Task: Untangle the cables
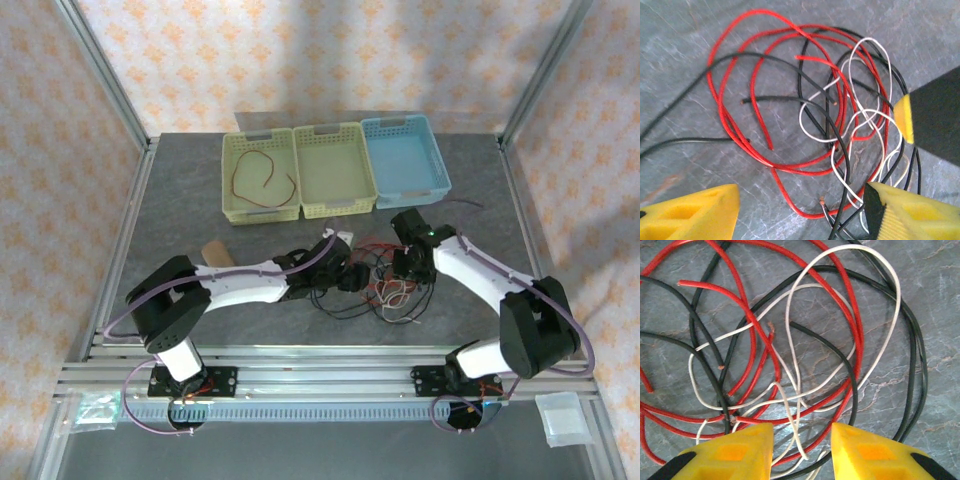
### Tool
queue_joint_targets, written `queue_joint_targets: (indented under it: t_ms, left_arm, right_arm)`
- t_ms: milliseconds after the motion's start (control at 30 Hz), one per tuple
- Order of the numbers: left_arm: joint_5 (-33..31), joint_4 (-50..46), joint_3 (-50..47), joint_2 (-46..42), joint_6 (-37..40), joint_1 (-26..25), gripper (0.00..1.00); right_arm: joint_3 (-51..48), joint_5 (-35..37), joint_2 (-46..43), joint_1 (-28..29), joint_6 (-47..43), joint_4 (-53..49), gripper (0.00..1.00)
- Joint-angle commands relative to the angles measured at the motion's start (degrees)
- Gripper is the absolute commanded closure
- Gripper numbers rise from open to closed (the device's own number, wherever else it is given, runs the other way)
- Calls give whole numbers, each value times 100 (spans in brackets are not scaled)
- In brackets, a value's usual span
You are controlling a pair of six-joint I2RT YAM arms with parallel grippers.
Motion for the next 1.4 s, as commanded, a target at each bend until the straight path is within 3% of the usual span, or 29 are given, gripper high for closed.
queue_joint_targets:
  t_ms: [0, 200, 467, 767, 1067, 1367]
  left_arm:
    - [418, 692, -126, 187, -189, -11, 33]
    - [614, 940, -168, 391, -310, -16, 33]
    - [687, 960, -58, 521, -283, -13, 33]
    - [680, 899, 51, 667, -202, -15, 33]
    - [761, 999, 360, 963, -200, -13, 35]
    - [881, 829, 602, 1434, -193, -23, 36]
  right_arm:
    - [-70, -33, 59, -76, -238, 35, 66]
    - [-123, 121, 177, -140, -311, 108, 67]
    - [-263, -274, 337, -151, -292, 546, 69]
    - [-233, -103, 403, -153, -319, 472, 81]
    - [-65, -181, -86, -153, -392, 338, 100]
    - [740, -177, -670, -153, -486, -237, 100]
